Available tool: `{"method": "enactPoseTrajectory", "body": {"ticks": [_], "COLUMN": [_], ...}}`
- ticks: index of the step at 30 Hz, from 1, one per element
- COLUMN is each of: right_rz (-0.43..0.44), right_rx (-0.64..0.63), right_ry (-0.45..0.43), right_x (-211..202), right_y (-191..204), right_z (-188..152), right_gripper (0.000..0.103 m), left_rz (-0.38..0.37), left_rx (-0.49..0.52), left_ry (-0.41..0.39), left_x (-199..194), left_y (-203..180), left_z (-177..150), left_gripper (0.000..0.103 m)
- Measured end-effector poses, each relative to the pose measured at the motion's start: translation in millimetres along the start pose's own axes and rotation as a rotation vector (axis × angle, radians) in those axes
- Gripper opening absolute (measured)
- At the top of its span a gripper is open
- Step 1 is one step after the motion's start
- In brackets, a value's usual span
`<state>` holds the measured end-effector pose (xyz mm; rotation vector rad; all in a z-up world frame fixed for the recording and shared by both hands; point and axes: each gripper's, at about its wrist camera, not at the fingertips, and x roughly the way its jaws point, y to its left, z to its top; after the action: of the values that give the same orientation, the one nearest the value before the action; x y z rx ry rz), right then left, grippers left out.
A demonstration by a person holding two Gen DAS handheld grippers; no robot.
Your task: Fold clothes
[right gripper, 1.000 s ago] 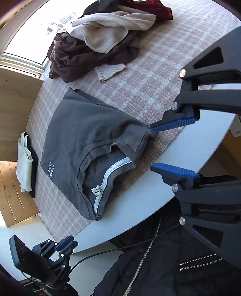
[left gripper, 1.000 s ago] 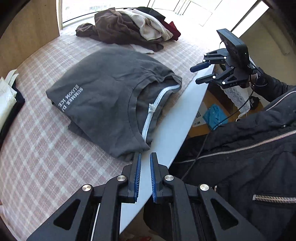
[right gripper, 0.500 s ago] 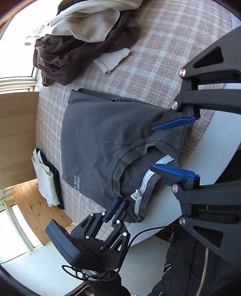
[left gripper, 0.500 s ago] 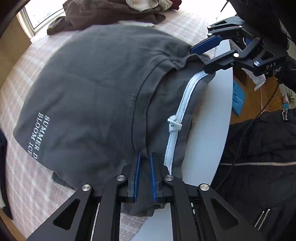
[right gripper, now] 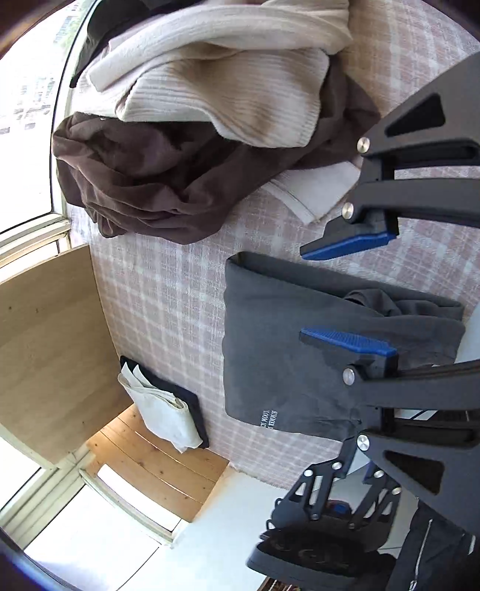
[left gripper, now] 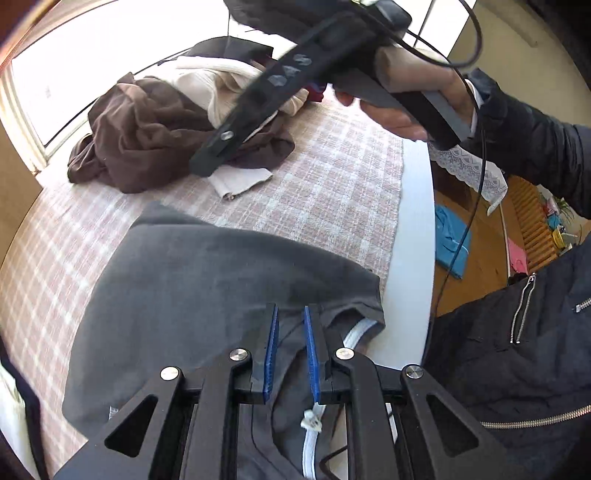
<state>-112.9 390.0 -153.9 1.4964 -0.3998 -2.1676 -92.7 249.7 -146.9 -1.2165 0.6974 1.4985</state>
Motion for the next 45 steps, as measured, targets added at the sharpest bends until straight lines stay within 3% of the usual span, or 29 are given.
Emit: {"method": "enactPoseTrajectory", "body": {"ticks": [5,8,12,14,17,21,25,28,30,32,35,42,45], "right_rz": [-0.010,0.025,0.086,0.085,-0.085,-0.108,-0.016,-0.025,0.015,0.031,0.107,0.096,0.100], "right_rx": [-0.016,-0.011,-0.007,-0.041,-0.135,-0.069,-0.059,-0.106,-0.108,-0.141,-0.120,-0.162,-0.140], "right_ry": [0.107,0.138,0.133,0.115,0.073,0.103,0.153,0.231,0.288,0.298,0.272,0.304,0.260], "right_x": [50,64,67,61,51,49,34,37,46,51,50,65,77], "right_y": [-2,-6,-11,-9,-5,-19,-15,-10,-11,-7,-5,-3,-5], "right_z": [21,21,27,32,42,43,15,-20,-42,-55,-57,-49,-34], "right_gripper": [0.037,0.035,0.005,0.004,0.004,0.004,0.007,0.007,0.007,0.007,0.007,0.007,0.006], "left_rz": [0.001,-0.033,-0.053,-0.059,-0.108,-0.110,-0.144,-0.171,-0.197,-0.200,-0.205,-0.224,-0.229], "left_rx": [0.065,0.024,0.006,0.012,0.025,0.048,0.053,0.070,0.084,0.099,0.109,0.092,0.087], "left_ry": [0.040,0.033,0.032,0.033,0.013,-0.075,-0.069,-0.072,-0.064,-0.039,-0.002,0.020,0.027], "left_x": [35,36,38,39,32,17,25,29,35,42,50,60,69], "left_y": [-2,6,6,3,-4,-7,-6,-14,-19,-23,-25,-28,-33], "left_z": [28,22,22,25,33,51,53,55,57,56,51,45,42], "left_gripper": [0.013,0.013,0.014,0.015,0.015,0.016,0.016,0.016,0.016,0.016,0.016,0.016,0.019]}}
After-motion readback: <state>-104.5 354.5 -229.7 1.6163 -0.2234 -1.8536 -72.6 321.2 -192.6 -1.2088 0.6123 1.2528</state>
